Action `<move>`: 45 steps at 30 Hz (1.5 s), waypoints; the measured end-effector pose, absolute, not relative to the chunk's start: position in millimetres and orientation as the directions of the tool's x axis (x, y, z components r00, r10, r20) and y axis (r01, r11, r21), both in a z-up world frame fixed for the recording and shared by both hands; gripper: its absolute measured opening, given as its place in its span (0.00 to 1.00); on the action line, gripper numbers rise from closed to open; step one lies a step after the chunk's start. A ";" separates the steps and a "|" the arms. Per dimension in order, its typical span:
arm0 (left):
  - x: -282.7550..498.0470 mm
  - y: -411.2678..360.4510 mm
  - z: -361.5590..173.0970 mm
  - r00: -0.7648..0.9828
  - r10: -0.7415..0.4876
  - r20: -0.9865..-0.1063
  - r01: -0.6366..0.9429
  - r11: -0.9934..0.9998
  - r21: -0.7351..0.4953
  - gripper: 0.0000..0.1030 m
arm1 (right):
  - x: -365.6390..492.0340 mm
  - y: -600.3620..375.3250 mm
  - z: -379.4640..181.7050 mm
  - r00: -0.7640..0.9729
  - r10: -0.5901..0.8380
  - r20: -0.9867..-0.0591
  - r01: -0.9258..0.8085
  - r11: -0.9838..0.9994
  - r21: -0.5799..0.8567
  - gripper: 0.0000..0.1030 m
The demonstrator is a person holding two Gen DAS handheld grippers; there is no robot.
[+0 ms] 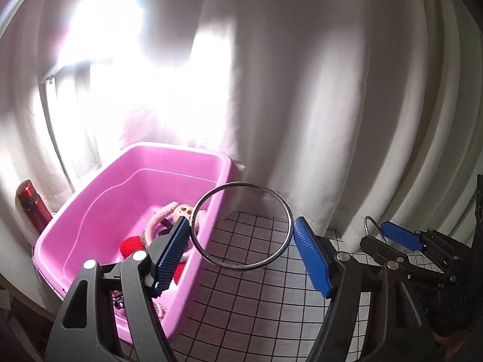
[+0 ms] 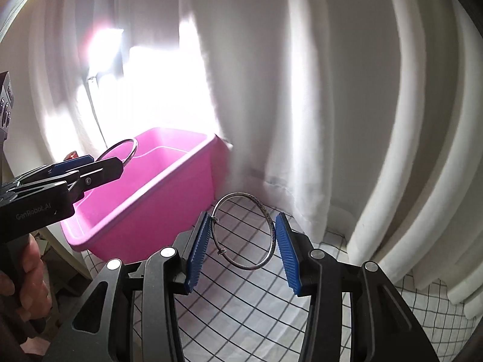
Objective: Organize jewelry
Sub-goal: 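Lift both rings and carry them over the pink tub, then open both tools to drop the rings into the tub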
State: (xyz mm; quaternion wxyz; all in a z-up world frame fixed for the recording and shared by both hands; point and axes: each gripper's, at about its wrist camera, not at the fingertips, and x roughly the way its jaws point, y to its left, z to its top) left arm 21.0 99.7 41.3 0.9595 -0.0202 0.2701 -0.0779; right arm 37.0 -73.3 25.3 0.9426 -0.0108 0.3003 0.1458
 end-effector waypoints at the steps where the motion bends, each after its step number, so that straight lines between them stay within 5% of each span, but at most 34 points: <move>1: 22.0 109.1 44.1 0.851 -0.140 -0.507 0.118 0.990 -0.075 0.67 | 40.6 -63.9 29.5 0.777 0.282 -0.563 -0.299 0.952 0.063 0.42; 15: 46.8 235.0 42.0 0.853 0.063 -0.518 -0.124 0.989 -0.083 0.67 | 104.9 75.9 51.8 0.703 0.414 -0.578 -0.509 0.861 -0.001 0.42; 36: 110.9 288.2 -33.2 0.688 0.088 -0.721 -0.199 0.977 -0.071 0.69 | 190.3 152.2 -18.3 0.566 0.318 -0.761 -0.489 0.872 0.001 0.42; 39: 111.5 290.3 -34.4 0.685 0.104 -0.721 -0.208 0.977 -0.057 0.80 | 192.6 151.7 -17.7 0.583 0.294 -0.757 -0.468 0.884 -0.017 0.64; 45: 110.1 291.2 -32.2 0.687 0.087 -0.721 -0.202 0.976 -0.075 0.91 | 192.2 146.0 -11.5 0.600 0.290 -0.746 -0.443 0.896 -0.007 0.65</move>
